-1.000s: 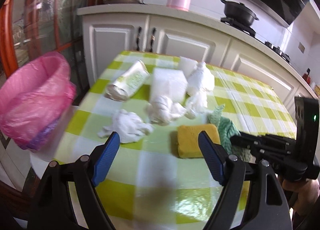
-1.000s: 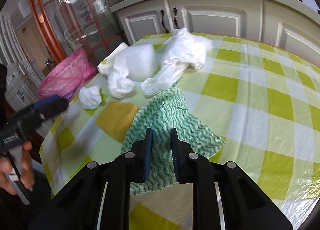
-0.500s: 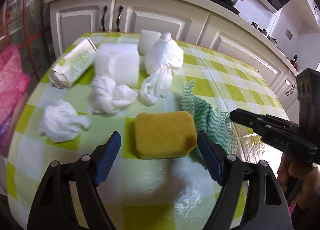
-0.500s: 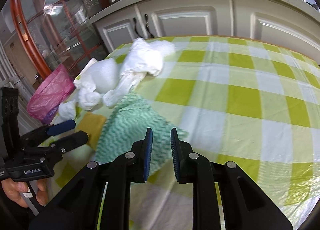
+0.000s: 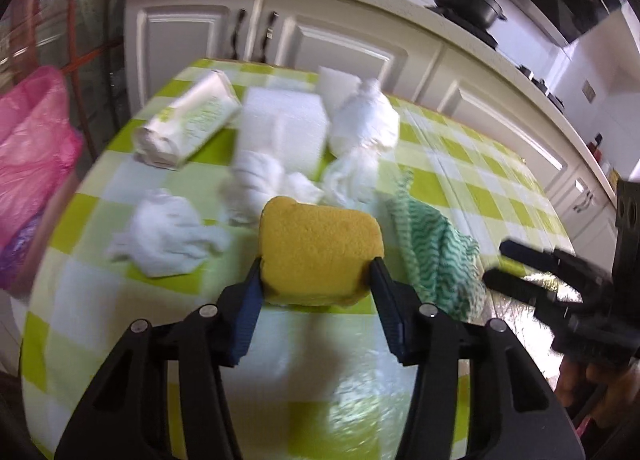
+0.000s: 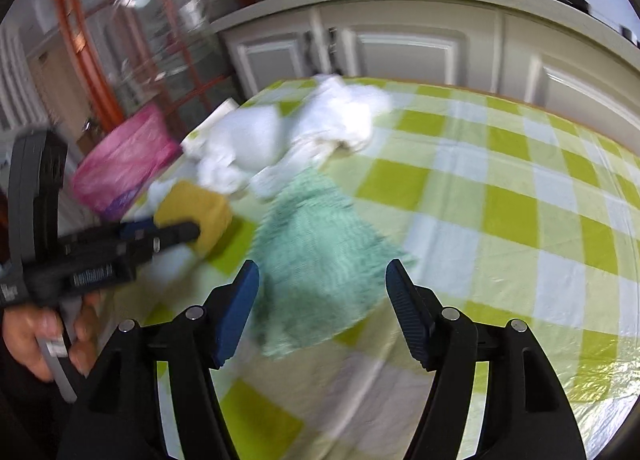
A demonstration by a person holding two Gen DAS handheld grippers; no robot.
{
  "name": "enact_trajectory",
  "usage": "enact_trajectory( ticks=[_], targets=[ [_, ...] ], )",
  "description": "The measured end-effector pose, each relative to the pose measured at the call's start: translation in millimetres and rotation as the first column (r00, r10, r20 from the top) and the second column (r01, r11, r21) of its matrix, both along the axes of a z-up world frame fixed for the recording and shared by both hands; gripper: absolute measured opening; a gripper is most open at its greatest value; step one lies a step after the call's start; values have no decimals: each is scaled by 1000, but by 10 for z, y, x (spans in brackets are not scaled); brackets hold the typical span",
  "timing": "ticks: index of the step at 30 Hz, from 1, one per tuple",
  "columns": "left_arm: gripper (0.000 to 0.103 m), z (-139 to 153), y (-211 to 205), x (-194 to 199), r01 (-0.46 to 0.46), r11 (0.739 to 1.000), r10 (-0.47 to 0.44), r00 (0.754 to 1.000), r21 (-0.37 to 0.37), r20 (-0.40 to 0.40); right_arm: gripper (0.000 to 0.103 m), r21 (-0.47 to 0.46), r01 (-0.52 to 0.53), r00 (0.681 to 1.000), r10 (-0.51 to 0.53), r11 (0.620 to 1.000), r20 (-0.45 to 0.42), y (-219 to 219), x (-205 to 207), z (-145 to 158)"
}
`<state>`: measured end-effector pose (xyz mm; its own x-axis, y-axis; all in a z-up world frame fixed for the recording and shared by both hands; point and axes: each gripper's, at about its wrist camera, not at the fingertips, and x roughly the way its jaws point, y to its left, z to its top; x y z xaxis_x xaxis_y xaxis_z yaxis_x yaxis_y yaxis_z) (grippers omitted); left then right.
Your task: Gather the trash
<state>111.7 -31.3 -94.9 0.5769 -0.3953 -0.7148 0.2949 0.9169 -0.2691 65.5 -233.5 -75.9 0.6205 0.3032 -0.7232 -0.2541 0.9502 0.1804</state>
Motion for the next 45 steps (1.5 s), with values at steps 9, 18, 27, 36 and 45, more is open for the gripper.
enact_trajectory(
  ticks=[9, 18, 27, 36, 45],
  targets=[
    [51, 60, 312, -115, -46, 999, 46, 999, -18, 18, 9, -57, -60, 996, 56, 997, -76, 257, -101, -276],
    [51, 255, 422, -202, -65, 997, 67, 995, -39, 69, 5, 168, -29, 999, 34, 985, -23, -37, 18, 206],
    [51, 424, 515, -313, -78, 995, 85, 990, -64, 110, 5, 268, 4, 1000, -11, 963, 25, -329, 249, 725],
    [51, 455, 565, -343, -84, 994, 92, 989, -69, 119, 12, 161, 53, 999, -50, 985, -21, -308, 653, 392],
    [51, 358, 618, -258, -99, 993, 104, 990, -60, 92, 81, 96, 105, 994, -106, 990, 2, -336, 535, 216]
  ],
)
